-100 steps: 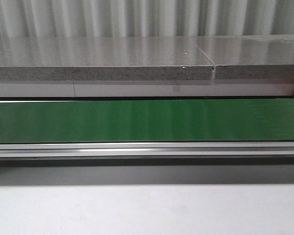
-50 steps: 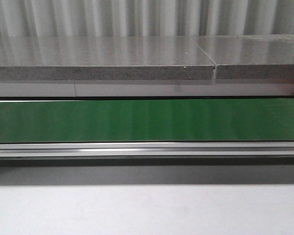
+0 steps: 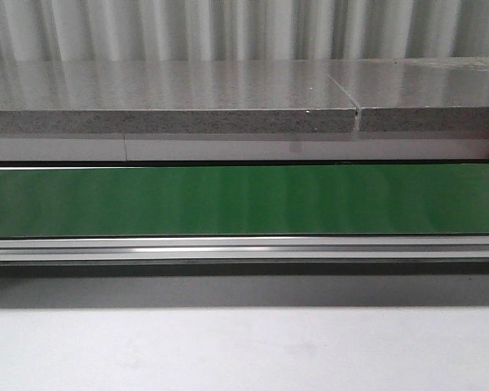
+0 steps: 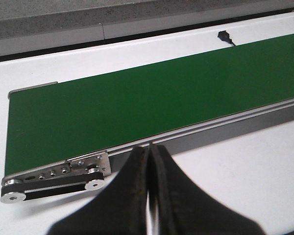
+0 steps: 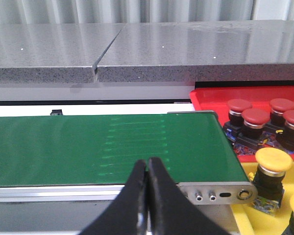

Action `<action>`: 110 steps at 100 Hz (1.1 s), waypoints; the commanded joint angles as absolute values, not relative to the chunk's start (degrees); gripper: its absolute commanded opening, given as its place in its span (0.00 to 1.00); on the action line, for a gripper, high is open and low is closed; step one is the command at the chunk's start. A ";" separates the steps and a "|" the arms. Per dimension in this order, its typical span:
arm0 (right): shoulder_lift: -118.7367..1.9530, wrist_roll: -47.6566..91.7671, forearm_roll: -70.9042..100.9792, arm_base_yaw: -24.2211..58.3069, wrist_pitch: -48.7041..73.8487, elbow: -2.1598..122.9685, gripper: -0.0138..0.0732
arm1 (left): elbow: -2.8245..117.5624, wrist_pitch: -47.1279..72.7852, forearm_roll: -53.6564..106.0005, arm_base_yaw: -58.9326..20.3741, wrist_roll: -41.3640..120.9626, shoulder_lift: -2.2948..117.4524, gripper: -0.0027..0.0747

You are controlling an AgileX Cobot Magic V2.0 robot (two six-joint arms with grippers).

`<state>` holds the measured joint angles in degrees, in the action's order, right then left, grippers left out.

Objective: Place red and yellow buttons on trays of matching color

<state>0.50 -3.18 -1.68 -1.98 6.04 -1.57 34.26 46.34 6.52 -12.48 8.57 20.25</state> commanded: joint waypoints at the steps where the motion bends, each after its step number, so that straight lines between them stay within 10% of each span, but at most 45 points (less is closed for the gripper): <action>1: 1.21 -2.62 -2.48 -2.11 1.77 -0.74 0.08 | 35.67 42.46 7.50 -12.91 8.40 20.93 0.01; 110: 1.21 -2.62 -2.48 -2.11 1.77 -0.74 0.08 | 6.87 3.71 0.93 -0.33 2.08 3.03 0.01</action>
